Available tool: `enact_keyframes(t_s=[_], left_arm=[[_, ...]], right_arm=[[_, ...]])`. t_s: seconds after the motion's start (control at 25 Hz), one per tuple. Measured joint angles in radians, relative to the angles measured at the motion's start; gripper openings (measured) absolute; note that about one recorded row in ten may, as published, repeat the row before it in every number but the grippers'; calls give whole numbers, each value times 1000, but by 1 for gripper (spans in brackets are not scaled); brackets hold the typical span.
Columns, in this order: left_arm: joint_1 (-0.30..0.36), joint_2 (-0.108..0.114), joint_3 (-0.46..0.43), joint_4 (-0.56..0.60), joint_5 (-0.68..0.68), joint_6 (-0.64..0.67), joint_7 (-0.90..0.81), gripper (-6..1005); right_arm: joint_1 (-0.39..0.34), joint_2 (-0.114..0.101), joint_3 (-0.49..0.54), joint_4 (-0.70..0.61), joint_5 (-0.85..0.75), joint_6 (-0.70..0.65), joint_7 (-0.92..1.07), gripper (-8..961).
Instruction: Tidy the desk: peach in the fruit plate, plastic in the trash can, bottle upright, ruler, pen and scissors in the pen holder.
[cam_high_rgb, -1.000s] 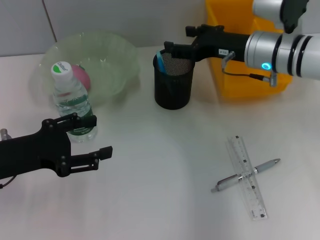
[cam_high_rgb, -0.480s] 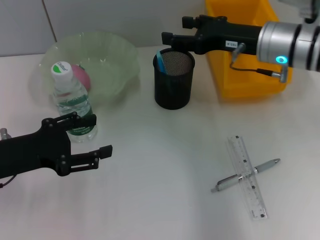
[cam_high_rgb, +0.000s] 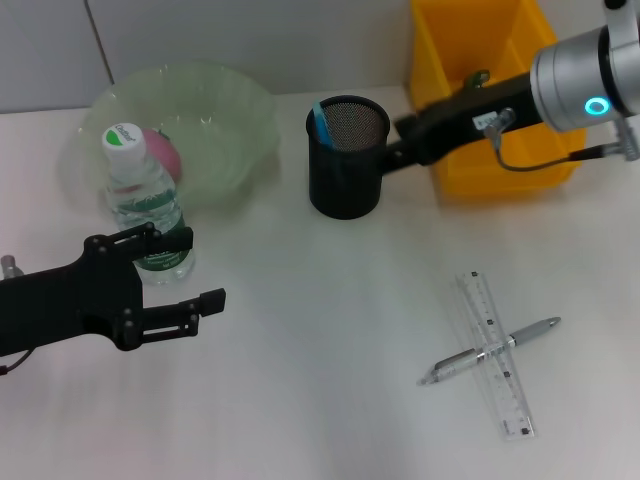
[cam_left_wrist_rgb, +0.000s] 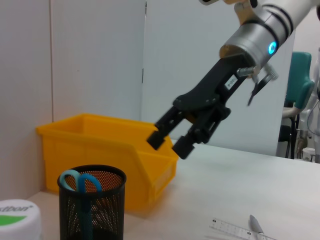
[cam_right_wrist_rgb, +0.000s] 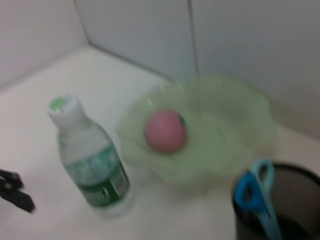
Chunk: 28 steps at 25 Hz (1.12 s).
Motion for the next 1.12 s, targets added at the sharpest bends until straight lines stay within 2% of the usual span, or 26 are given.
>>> enact_keyframes(t_s=[0.12,0.2,0.28,0.4,0.52,0.6,0.8,1.12], left_arm=[[0,0,0,0,0,0,0,834],[-2,0,-1,0,0,0,7,834],[-2,0,-1,0,0,0,7,834],[-7,-1,-1,-3,0,0,18,834],[-8,-1,-1,-4,0,0,22,834],[-9,-2,-1,-5,0,0,29,834],[-9,-3,-1,-9,0,3,43,834],[-9,-3,-1,-8,-3,8,45,834]], right_arm=[[29,0,-4,-42,-86,-67,96,820],[95,-1,-3,-59,-197,-180,231,820],[119,-2,0,-53,-233,-211,263,820],[205,-1,2,0,-377,-297,385,820],[234,1,0,50,-407,-306,421,820],[265,0,2,137,-417,-311,455,820],[290,1,-2,222,-448,-308,504,819],[281,3,17,324,-494,-282,518,819]])
